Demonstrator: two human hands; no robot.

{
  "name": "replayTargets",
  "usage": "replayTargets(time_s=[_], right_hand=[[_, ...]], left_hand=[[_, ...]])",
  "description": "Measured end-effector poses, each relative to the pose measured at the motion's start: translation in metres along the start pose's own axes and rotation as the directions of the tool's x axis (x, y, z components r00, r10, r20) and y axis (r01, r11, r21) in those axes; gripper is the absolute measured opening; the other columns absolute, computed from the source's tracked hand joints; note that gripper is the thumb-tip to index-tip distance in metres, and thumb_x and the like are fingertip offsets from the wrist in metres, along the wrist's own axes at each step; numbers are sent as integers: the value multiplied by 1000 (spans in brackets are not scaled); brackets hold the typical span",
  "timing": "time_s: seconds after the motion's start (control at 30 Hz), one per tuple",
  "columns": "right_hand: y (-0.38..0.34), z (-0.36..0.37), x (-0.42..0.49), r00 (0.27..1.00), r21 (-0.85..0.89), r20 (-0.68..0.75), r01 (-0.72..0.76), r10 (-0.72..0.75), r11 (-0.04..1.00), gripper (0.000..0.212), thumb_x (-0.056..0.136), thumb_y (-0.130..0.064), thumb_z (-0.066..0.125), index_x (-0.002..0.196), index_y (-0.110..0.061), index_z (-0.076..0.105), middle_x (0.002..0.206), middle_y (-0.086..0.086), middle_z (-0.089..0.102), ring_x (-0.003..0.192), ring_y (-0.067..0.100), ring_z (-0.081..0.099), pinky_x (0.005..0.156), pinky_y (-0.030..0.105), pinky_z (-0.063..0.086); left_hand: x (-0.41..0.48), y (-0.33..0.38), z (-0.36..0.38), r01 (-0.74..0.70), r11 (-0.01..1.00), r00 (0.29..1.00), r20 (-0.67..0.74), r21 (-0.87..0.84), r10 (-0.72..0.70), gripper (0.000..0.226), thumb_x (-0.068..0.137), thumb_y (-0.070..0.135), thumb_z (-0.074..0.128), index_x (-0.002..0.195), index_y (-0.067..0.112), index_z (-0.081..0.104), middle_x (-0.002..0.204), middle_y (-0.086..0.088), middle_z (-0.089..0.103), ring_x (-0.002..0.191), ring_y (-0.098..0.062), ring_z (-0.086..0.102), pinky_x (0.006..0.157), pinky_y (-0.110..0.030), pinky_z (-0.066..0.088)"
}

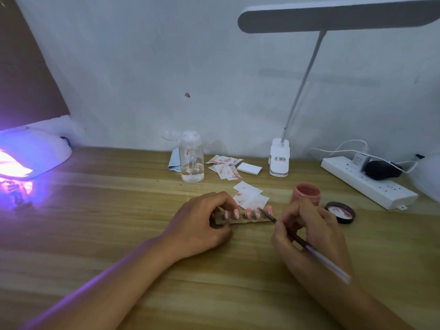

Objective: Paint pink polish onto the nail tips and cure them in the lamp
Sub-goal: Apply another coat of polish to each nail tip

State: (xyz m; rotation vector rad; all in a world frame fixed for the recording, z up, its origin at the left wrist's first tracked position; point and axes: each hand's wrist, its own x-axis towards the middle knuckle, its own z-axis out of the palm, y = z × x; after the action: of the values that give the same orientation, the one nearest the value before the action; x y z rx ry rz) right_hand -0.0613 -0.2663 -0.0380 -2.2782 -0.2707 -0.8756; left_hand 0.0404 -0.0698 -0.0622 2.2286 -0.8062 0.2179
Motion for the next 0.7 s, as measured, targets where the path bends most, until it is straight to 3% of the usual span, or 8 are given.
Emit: replayTargets(time_s=[0.07,0.2,0.3,0.37,0.5,0.6,0.7], right_hand=[[1,0,0,1000,-19,13,1,-1,1000,13,71,-18,62,74,-23,51,61,-14,54,72,2,56,80,43,49],[0,-1,-2,1000,4,-10,-24,24,1000,16,66,-17,61,69,-26,48,63,-7,54,72,1,54,78,33,42],[0,2,-2,1000,-19,-20,11,-11,1000,21,74,-8,69,75,-21,53,60,-13,56,74,0,56,80,40,47],[1,2,-3,1000,-24,-8,5,-6,1000,18,73,-11,67,75,-21,53,60,-12,55,74,1,55,81,43,48],[0,1,-3,999,5,-52,-14,14,1000,14,68,-16,61,71,-24,50,69,-8,57,75,-3,54,80,34,42],[-1,4,-1,1000,-5,-23,-8,8,1000,12,70,-17,62,74,-23,52,61,-13,56,79,-6,54,82,37,45],[-1,1,-3,999,17,-11,-39,39,999,13,65,-16,60,70,-23,50,60,-7,54,76,0,53,82,41,46]], left_hand=[[0,0,0,-5,1000,1000,-6,5,5,28,66,35,56,92,46,59,97,21,66,85,-5,62,71,-35,55],[-1,-1,0,-2,1000,1000,-19,2,2,29,69,30,58,94,44,60,95,22,66,83,-6,63,71,-37,55],[-1,-1,0,19,1000,1000,-23,-1,-19,30,69,28,60,95,43,60,94,23,66,83,-6,63,72,-37,55],[-2,0,-1,28,1000,999,-24,-4,-29,30,69,28,61,95,42,60,92,23,66,84,-6,64,73,-36,55],[-2,2,-1,46,999,999,-29,-15,-47,29,69,30,61,97,39,60,91,21,67,83,-6,64,74,-35,55],[-2,2,-1,42,999,998,-35,-12,-42,29,68,31,60,96,39,60,90,21,67,83,-6,64,73,-36,54],[-2,2,-1,38,999,998,-43,-9,-39,28,70,28,61,96,39,59,92,23,66,85,-5,64,74,-37,55]])
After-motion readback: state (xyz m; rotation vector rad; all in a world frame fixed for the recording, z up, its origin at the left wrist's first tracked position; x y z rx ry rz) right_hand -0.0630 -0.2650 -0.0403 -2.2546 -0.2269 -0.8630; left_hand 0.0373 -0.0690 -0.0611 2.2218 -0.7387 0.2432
